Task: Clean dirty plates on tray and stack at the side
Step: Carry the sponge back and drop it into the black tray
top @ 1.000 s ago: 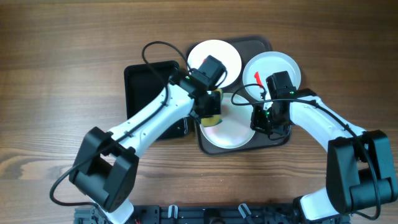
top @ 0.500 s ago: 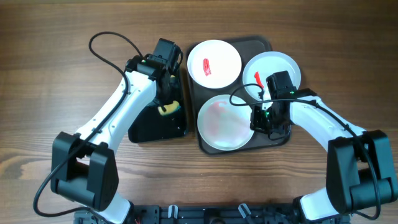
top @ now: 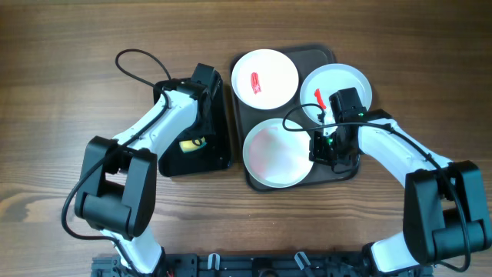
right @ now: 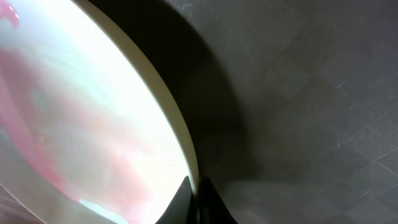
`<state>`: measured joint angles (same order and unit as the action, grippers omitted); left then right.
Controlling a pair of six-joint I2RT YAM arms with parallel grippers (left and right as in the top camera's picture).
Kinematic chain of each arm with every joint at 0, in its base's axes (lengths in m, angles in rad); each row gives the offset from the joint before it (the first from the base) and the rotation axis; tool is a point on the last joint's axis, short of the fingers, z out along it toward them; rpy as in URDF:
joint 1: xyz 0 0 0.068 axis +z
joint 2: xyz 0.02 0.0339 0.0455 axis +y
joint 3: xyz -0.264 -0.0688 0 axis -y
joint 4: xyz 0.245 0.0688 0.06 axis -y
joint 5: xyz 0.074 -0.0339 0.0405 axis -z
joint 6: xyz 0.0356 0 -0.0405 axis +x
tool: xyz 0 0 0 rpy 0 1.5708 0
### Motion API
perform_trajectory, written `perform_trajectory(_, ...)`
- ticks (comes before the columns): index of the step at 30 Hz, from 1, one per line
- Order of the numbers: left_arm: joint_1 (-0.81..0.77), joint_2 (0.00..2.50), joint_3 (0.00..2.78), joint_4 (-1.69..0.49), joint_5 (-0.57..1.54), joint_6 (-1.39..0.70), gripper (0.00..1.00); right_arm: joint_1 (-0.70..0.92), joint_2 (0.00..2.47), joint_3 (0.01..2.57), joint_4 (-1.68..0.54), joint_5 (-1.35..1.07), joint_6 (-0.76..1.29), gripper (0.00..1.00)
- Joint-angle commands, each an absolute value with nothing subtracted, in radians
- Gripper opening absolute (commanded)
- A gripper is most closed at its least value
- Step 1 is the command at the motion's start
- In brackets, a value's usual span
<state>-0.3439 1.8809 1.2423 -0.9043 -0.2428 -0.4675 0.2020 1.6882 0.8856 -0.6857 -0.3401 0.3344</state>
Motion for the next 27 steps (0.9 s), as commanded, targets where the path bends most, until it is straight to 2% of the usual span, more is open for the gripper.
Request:
perform_trajectory(1, -0.340, 1.877, 1.243, -0.910, -0.269, -0.440, 0.04, 0.199, 1.680, 0.879, -0.675, -0.361, 0.314, 0.05)
perform_trajectory(2, -0.340, 1.874, 1.247, -0.915, -0.260, -0.440, 0.04, 0.199, 1.680, 0.879, -0.665, -0.361, 0.313, 0.08)
perform_trajectory(3, -0.340, 1.872, 1.251, -0.920, -0.254, -0.440, 0.14, 0.199, 1.680, 0.879, -0.654, -0.361, 0.313, 0.12)
perform_trajectory(4, -0.340, 1.867, 1.258, -0.929, -0.246, -0.440, 0.36, 0.199, 1.680, 0.879, -0.639, -0.361, 0.313, 0.20)
perform_trajectory(5, -0.340, 1.860, 1.265, -0.937, -0.237, -0.441, 0.46, 0.199, 1.680, 0.879, -0.628, -0.361, 0.313, 0.23)
perform_trajectory(6, -0.340, 1.850, 1.272, -0.943, -0.226, -0.441, 0.52, 0.199, 1.680, 0.879, -0.616, -0.364, 0.313, 0.25)
perform_trajectory(8, -0.340, 1.827, 1.286, -0.957, -0.209, -0.441, 0.61, 0.199, 1.680, 0.879, -0.606, -0.392, 0.314, 0.21)
perform_trajectory(11, -0.340, 1.787, 1.297, -0.976, -0.178, -0.441, 0.66, 0.199, 1.677, 0.879, -0.611, -0.413, 0.318, 0.05)
perform_trajectory(12, -0.339, 1.769, 1.297, -0.981, -0.166, -0.442, 0.68, 0.199, 1.673, 0.879, -0.613, -0.412, 0.320, 0.04)
perform_trajectory(19, -0.294, 1.635, 1.297, -1.006, -0.050, -0.452, 0.88, 0.199, 1.580, 0.890, -0.682, -0.317, 0.389, 0.04)
perform_trajectory(25, -0.196, 1.514, 1.297, -1.007, 0.083, -0.452, 1.00, 0.199, 1.464, 0.893, -0.683, -0.262, 0.363, 0.04)
perform_trajectory(27, -0.159, 1.479, 1.297, -1.008, 0.121, -0.451, 1.00, 0.199, 1.436, 0.900, -0.690, -0.254, 0.358, 0.04)
